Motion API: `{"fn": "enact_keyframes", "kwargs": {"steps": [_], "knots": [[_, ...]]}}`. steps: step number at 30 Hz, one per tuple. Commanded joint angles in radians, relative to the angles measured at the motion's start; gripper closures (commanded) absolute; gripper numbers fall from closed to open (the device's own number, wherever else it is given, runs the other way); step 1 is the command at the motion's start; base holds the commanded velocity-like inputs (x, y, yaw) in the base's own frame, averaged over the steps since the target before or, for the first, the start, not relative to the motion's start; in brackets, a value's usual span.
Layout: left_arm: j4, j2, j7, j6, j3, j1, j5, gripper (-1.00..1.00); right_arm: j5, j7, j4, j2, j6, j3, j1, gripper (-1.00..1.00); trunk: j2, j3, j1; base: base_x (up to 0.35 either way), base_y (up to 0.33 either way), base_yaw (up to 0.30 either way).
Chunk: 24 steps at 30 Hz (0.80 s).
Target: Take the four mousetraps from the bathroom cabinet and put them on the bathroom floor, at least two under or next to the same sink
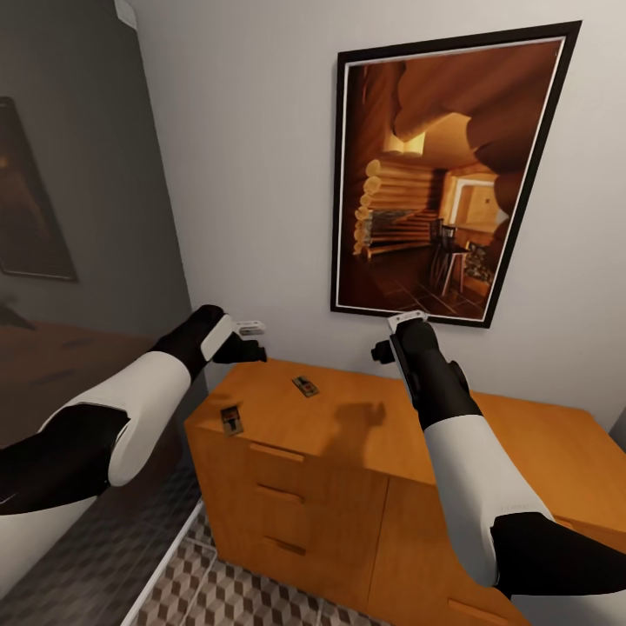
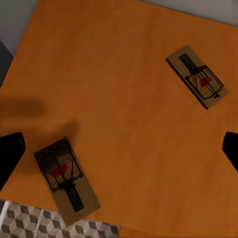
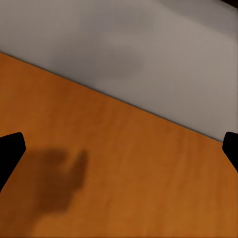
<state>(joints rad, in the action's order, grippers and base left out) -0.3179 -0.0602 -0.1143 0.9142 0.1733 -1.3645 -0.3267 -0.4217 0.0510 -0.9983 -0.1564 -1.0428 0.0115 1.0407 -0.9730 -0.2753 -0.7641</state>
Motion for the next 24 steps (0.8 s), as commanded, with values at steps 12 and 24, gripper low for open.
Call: {"fn": "enact_keyframes", "kwargs": {"steps": [12, 24], "knots": [[0.003, -0.020, -0.008, 0.003, 0.006, -0.001, -0.010, -1.00, -0.009, 0.010, 0.028, -0.005, -0.004, 0.004, 0.001, -1.00, -0.001, -0.001, 0.000, 0.011, 0.000, 0.000], [0.014, -0.022, -0.008, 0.003, 0.005, -0.001, -0.013, -1.00, -0.008, 0.012, 0.038, -0.004, -0.004, 0.003, 0.001, -1.00, -0.001, -0.001, 0.000, 0.001, 0.000, 0.058]]}}
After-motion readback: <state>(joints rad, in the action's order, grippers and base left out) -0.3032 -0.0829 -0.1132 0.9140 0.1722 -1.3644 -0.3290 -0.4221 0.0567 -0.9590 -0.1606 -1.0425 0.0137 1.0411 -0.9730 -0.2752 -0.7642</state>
